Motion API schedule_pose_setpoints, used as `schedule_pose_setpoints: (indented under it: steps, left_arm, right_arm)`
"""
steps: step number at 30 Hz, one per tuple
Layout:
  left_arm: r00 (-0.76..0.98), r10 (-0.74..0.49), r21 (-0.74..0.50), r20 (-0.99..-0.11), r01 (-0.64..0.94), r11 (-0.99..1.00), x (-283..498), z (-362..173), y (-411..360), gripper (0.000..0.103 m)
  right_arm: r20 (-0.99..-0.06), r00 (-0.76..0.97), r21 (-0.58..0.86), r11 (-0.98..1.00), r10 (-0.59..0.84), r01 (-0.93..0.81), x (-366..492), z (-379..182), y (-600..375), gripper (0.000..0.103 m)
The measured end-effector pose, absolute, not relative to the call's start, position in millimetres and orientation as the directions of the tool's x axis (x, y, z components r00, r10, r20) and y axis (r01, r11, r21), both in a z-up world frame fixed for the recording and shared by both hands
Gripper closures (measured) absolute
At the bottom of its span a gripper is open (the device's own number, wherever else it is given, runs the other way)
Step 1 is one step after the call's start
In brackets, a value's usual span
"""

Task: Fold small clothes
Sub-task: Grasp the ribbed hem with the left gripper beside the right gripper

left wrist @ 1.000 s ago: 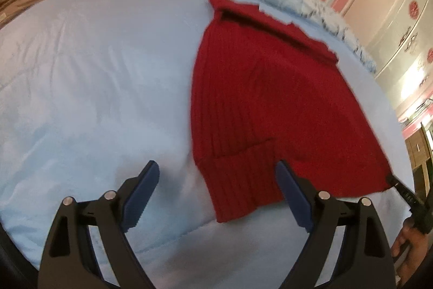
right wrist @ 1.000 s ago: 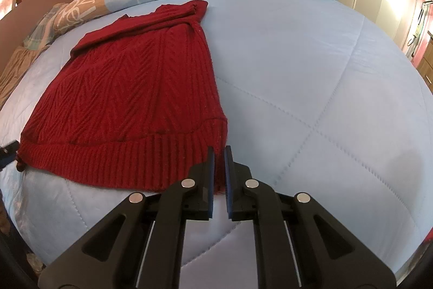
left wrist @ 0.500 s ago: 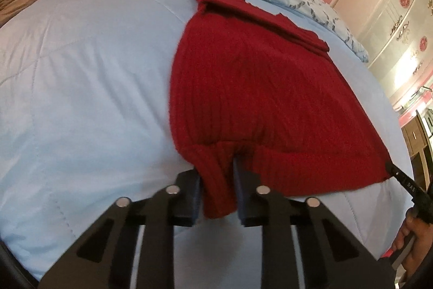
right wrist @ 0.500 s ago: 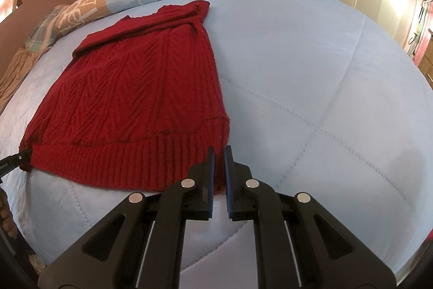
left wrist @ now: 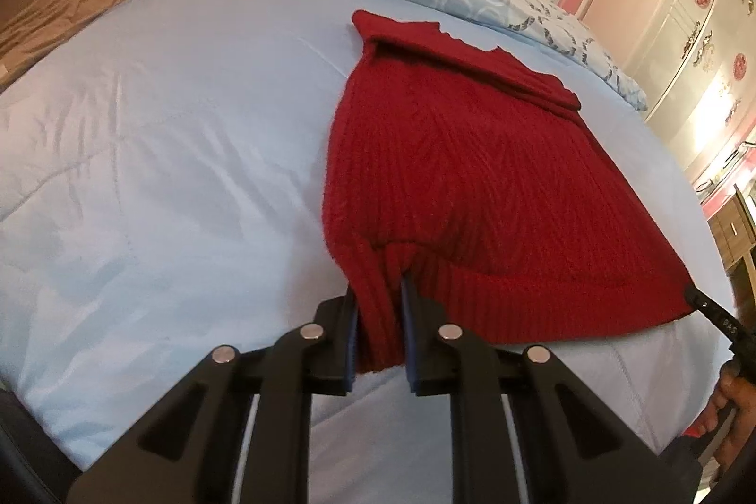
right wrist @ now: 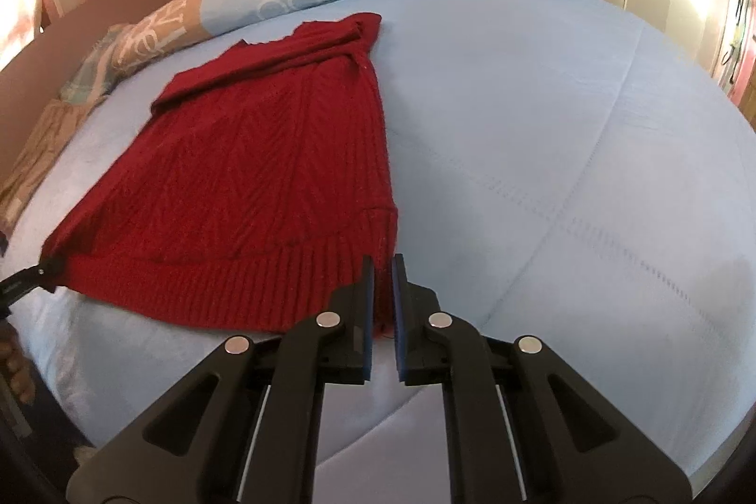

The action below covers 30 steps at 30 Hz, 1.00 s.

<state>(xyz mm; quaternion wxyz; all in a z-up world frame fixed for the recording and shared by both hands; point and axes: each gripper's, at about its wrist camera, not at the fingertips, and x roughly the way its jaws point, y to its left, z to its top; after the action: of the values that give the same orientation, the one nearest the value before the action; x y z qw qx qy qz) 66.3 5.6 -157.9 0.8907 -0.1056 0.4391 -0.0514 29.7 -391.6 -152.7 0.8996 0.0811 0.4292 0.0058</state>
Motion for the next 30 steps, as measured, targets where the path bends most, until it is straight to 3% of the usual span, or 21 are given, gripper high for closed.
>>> schedule_pose_setpoints:
  steps: [15, 30]
  left_arm:
    - [0.655, -0.135, -0.143, -0.743, 0.041, 0.989, 21, -125, 39, 0.088]
    - [0.699, -0.148, -0.175, -0.700, 0.033, 0.984, 62, -89, 39, 0.088]
  right_arm:
    - [-0.766, 0.642, 0.084, 0.996, 0.041, 0.037, -12, -108, -343, 0.096]
    - [-0.715, 0.697, 0.127, 0.991, 0.056, 0.051, 19, -76, -355, 0.096]
